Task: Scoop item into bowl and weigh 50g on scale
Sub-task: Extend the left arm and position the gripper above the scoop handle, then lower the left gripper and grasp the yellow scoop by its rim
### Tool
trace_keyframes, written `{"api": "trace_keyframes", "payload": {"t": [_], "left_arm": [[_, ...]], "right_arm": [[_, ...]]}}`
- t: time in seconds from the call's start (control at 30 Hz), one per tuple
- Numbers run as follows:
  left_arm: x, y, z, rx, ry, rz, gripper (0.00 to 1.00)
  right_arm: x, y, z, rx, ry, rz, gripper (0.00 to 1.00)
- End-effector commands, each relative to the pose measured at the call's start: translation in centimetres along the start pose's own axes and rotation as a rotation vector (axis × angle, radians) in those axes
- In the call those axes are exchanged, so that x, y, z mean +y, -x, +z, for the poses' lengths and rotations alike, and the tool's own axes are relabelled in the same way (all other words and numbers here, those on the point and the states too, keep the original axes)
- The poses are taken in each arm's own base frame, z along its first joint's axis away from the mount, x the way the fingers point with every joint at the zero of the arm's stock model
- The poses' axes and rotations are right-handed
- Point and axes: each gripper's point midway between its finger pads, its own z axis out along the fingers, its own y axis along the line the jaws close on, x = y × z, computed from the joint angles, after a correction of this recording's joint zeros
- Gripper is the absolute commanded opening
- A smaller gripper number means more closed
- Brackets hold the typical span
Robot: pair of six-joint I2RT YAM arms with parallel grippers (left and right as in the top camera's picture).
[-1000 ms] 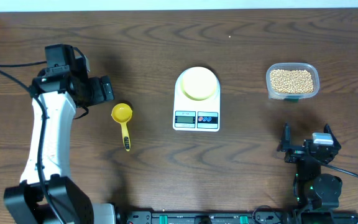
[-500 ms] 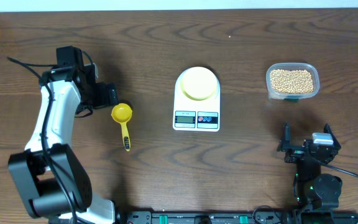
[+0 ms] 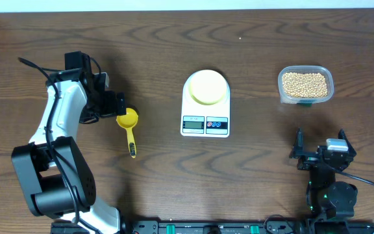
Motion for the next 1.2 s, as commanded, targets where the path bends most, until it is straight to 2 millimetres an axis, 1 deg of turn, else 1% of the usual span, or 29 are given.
{"api": "trace_keyframes", "payload": {"t": [0.0,0.23,0.57,0.87,1.17], "left_arm": [[0.0,-0.3,0.4,0.020,-0.004,0.042,0.99],[0.1,-0.2,0.4,0.015,-0.003,0.105,0.98],[0.1,-0.1,0.7,0.018,-0.004,0.107,0.99],[0.3,-0.6,2.9,0.073,-0.009,0.102,0.99],[0.5,-0.4,4.2,0.087,-0.003,0.101,0.99]], "right_arm": [[0.1,-0.1,0.0,0.002,0.005,0.012,0.99],[0.1,-0.1,0.0,0.002,0.005,0.012,0.99],[0.1,-0.1,0.0,0.002,0.005,0.012,0.99],[0.1,-0.1,0.0,0.002,0.005,0.012,0.99],[0.1,-0.1,0.0,0.002,0.005,0.012,0.99]]}}
